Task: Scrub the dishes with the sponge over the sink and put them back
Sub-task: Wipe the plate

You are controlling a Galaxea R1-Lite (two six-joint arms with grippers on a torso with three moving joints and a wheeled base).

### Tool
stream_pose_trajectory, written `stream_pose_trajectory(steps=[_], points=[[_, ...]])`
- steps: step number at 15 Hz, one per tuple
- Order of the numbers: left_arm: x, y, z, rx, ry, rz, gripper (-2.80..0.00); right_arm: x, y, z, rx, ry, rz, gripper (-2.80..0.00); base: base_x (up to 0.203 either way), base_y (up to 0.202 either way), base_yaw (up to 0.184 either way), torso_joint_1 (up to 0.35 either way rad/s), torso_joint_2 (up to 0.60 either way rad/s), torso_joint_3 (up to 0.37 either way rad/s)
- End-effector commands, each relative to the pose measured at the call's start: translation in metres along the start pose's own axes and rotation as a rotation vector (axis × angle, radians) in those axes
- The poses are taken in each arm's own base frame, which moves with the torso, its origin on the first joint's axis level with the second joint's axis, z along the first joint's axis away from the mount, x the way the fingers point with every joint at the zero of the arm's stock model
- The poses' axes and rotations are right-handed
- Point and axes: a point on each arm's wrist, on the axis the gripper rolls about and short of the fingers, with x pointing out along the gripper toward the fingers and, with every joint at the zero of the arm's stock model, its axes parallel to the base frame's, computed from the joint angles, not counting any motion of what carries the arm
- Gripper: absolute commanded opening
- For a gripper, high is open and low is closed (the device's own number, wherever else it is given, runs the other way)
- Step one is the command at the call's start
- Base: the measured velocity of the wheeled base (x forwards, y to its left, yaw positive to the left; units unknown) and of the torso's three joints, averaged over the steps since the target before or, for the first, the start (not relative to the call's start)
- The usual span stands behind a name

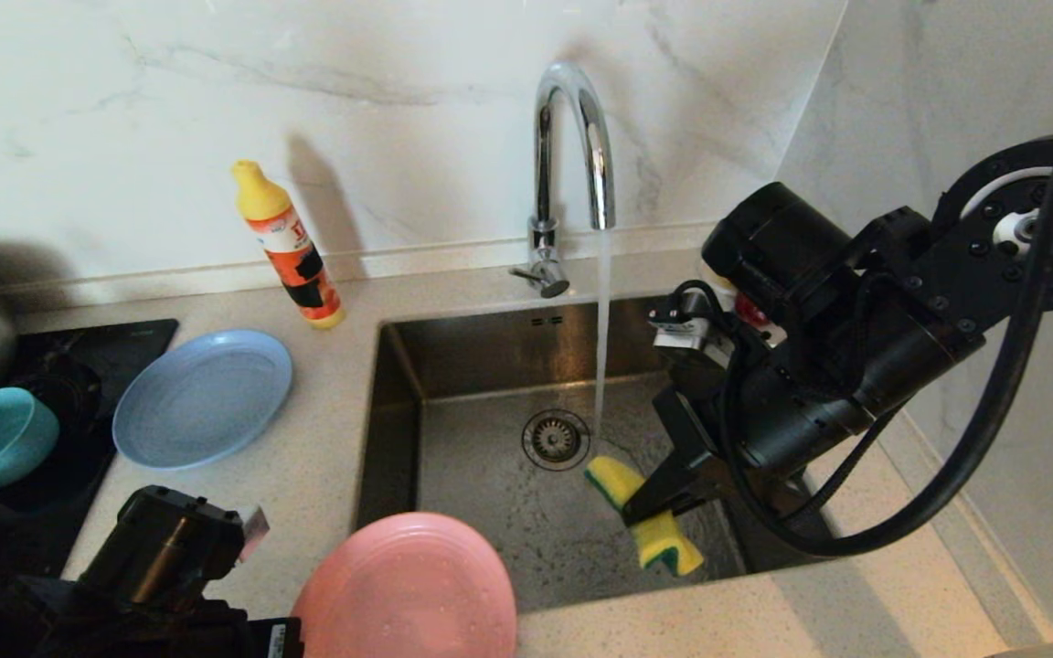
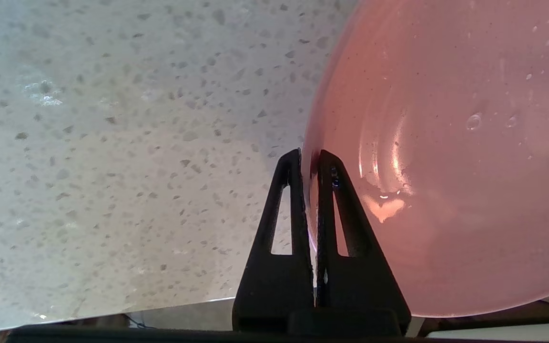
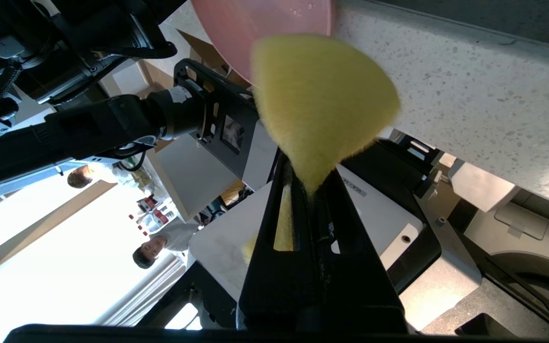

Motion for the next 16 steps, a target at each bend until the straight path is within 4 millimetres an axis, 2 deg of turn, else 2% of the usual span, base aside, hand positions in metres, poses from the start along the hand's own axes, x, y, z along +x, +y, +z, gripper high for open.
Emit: stream_pose_trajectory(steps=[1,11,13,16], points=[[-0.007,0.0,0.002,-0.008,-0.037,-0.016,-2.8,0.003,-0.001,0.0,0.007,0.013,0.0,-2.8,0.0,0.0,0.0,0.0,0.0,0.0],[-0.073,-0.009,0.032,-0.081,-0.262,-0.14,-2.8,-0.003,0.002,-0.003,-0.002,0.001,0.008,-2.8,0.0,0.0,0.0,0.0,0.0,0.0],[-0.077,-0.013,0.042,-0.115,-0.283,-0.157,-2.8,-0.01,0.004,-0.005,-0.009,-0.014,0.017,-2.8,0.0,0.0,0.0,0.0,0.0,0.0],[-0.072,-0.024,0.065,-0.128,-0.295,-0.165,-2.8,-0.031,0.005,-0.011,-0.008,-0.047,0.049,-2.8,0.0,0.0,0.0,0.0,0.0,0.0]])
